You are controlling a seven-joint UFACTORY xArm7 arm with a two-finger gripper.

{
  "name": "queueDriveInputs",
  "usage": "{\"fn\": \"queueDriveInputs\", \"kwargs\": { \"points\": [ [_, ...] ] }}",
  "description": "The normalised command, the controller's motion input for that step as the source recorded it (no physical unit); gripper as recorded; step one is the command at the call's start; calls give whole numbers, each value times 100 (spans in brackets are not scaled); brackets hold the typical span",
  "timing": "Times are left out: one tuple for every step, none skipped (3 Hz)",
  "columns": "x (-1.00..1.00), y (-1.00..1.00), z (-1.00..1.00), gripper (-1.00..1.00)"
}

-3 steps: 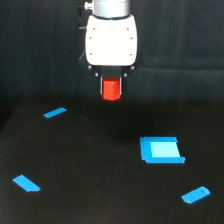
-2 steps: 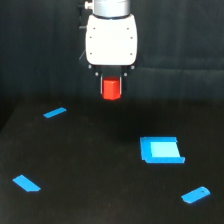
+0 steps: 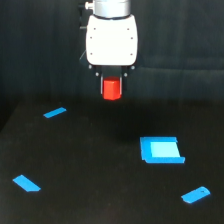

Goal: Pick up the red object from the table

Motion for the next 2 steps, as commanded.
{"fn": "queueDriveInputs", "kwargs": {
  "points": [
    [7, 7, 1, -94],
    [2, -4, 0, -81]
  ]
}}
